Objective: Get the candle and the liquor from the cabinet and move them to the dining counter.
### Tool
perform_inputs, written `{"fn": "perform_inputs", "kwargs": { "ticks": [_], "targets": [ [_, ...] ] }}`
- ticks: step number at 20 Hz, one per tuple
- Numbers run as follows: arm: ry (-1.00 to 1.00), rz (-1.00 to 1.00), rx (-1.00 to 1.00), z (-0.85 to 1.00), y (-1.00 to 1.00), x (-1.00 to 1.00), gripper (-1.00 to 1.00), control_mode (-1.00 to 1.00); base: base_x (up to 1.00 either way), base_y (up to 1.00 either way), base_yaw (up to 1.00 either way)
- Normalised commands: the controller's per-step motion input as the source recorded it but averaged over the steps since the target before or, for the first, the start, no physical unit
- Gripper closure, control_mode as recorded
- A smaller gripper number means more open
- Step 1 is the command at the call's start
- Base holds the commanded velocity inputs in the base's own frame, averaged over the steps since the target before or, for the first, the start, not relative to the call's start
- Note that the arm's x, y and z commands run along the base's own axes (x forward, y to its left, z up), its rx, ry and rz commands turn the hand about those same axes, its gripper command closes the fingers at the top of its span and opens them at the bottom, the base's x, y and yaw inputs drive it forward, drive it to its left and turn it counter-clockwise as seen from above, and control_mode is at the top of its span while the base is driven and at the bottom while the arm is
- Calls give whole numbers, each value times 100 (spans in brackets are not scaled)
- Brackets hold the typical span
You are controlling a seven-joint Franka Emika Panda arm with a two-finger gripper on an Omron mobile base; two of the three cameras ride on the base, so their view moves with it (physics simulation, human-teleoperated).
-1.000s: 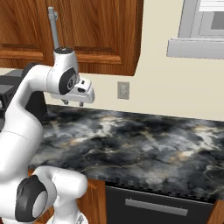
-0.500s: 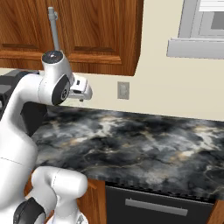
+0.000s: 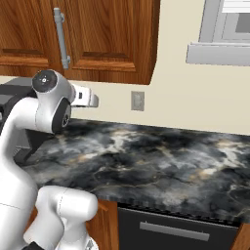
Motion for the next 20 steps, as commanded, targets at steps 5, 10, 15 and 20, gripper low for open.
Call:
{"fn": "perform_inputs", "kwargs": {
  "ticks": [5,10,15,20],
  "targets": [
    [-22,0,0,31,3,-3,-100,-100,0,0,0],
    [-22,0,0,36,7,-5,-100,-100,0,0,0],
    [-25,0,0,43,13,0,-100,-100,0,0,0],
    [-22,0,0,36,25,0,-100,-100,0,0,0]
  ]
}}
